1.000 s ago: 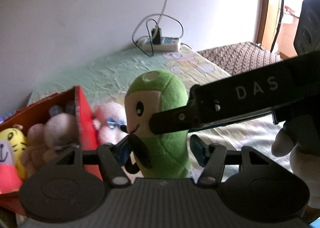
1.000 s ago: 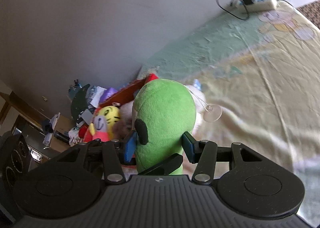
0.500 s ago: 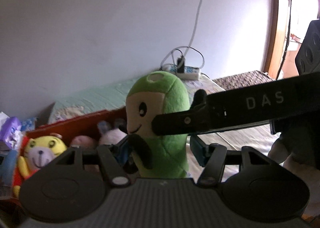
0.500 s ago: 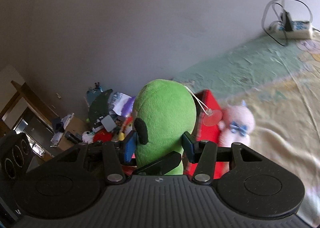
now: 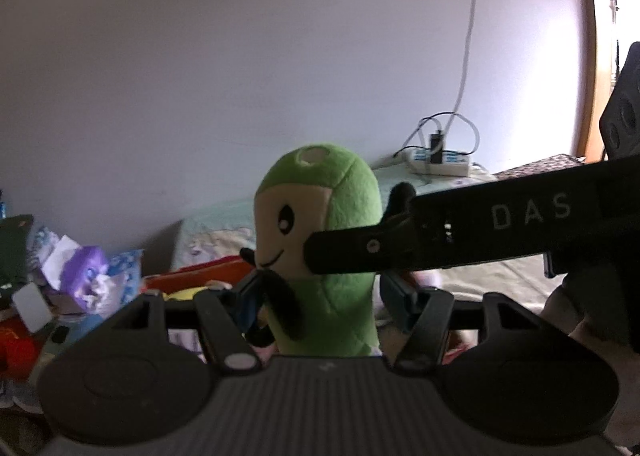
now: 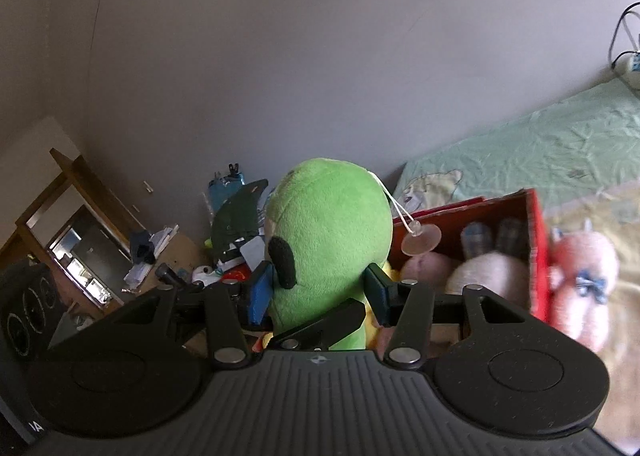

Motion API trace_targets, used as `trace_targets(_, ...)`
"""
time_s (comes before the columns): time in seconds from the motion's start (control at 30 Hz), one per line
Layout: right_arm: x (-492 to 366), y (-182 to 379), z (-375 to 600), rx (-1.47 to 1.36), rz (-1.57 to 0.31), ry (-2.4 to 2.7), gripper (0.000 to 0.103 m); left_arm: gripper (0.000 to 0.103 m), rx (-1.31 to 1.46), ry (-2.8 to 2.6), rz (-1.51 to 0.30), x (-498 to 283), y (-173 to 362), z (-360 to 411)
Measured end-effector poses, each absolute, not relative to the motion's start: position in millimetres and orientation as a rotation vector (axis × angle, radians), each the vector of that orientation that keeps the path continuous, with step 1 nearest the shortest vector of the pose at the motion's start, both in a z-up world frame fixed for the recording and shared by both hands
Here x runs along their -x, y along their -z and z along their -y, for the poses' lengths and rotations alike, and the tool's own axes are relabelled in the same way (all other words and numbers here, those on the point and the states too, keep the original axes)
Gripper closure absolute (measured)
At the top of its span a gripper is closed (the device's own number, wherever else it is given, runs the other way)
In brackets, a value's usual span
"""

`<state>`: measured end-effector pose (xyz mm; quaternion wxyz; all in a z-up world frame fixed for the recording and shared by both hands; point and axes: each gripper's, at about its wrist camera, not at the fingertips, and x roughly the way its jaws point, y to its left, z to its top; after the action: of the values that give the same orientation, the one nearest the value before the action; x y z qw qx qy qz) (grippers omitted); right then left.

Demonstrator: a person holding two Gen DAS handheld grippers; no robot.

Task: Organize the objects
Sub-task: 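Lift the green plush with the right gripper and carry it over the box, then lower the green plush into the box beside the tiger plush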

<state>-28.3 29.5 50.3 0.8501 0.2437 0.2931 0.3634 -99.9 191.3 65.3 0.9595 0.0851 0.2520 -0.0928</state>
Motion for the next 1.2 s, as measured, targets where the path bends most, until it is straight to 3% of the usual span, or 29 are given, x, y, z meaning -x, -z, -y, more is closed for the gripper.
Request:
trace_targets(0.93,-20.0,10.7,-70.8,-0.494,-0.851,-0.699,0.051,0.037,-0.181,0.155,-0.724,39.4,23.2,-245.5)
trace_targets(1.2,-19.7,10.9,-68.3,-0.506,-0.855,-0.719,0.043,0.033,-0.174,0.154,-0.743,30.7,26.5,-250.3)
